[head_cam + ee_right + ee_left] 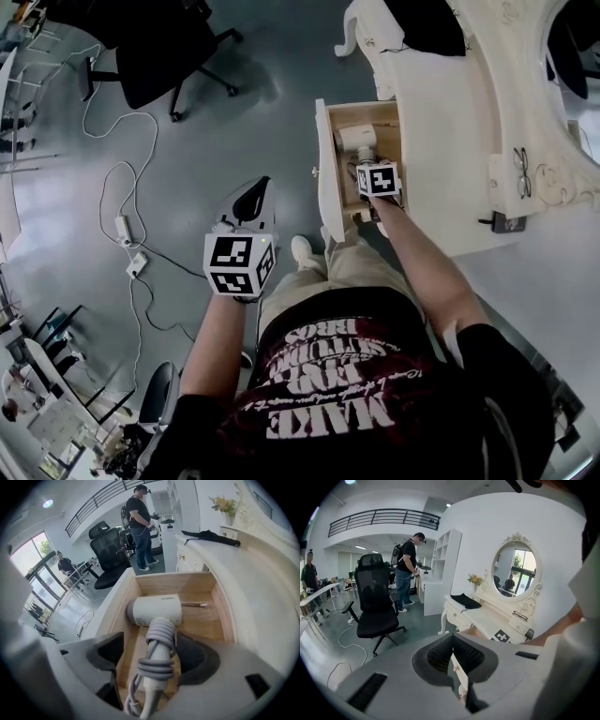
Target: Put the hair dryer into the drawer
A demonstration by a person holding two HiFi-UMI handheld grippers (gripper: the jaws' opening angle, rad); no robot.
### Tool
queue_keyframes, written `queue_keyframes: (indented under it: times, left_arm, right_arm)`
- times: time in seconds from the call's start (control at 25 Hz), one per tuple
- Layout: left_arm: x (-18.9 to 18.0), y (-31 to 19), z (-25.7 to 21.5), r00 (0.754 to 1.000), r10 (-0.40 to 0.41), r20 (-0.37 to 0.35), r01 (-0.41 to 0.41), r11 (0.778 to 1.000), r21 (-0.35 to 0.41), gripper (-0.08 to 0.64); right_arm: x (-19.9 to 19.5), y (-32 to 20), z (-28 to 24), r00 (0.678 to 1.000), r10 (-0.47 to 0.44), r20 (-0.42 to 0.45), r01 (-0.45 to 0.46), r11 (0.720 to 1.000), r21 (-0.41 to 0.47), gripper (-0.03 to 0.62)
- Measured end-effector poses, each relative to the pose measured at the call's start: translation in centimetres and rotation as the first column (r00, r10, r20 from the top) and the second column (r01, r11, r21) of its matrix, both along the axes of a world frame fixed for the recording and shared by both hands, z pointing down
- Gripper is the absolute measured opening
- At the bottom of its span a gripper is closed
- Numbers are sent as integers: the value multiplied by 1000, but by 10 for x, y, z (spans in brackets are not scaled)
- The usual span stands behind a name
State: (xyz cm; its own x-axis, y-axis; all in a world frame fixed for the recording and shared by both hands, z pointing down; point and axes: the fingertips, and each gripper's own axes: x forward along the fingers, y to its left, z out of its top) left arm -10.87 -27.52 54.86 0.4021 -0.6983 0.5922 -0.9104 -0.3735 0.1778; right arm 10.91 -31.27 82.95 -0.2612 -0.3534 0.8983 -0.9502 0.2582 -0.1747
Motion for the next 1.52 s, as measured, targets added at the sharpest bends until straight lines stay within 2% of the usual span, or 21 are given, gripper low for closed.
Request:
queue_keyframes:
  times: [0.32,0.4,0.52,0.64,0.76,0.88,1.08,1.2,1.32,1.52]
  left_arm:
    - [0,8,-24,1000,24,-14,-23,996,84,5]
    - [-2,11,-34,1000,24,-12,-23,992,122,5]
    - [-4,15,-47,1000,23,-10,-21,985,169,5]
    - [-5,19,-62,1000,22,-13,-19,974,225,5]
    - [-11,23,-78,999,19,-33,-8,957,291,5]
    - [-19,29,-88,999,10,-34,2,945,327,5]
    - [-27,40,-96,1000,7,15,-12,938,347,5]
    - [-30,45,-111,1000,11,17,-17,934,358,5]
    - [-32,52,-135,999,33,13,-36,915,402,5]
    - [-38,61,-168,999,37,34,-49,873,486,5]
  right_arm:
    - [3,9,-55,1000,-4,30,-1,987,158,354]
    - [-1,11,-81,996,-20,81,1,973,229,289]
    - [-10,20,-127,986,-84,142,28,935,354,155]
    - [-11,29,-170,983,-135,122,64,883,465,6]
    - [-6,34,-207,986,-138,93,65,836,546,5]
    - [-5,38,-243,982,-129,138,21,802,597,5]
    - [-12,46,-294,975,-158,158,13,745,667,5]
    - [-21,51,-324,969,-180,169,10,713,701,5]
    - [-29,57,-350,966,-197,168,12,682,731,5]
    - [-34,68,-380,963,-209,171,6,648,761,3]
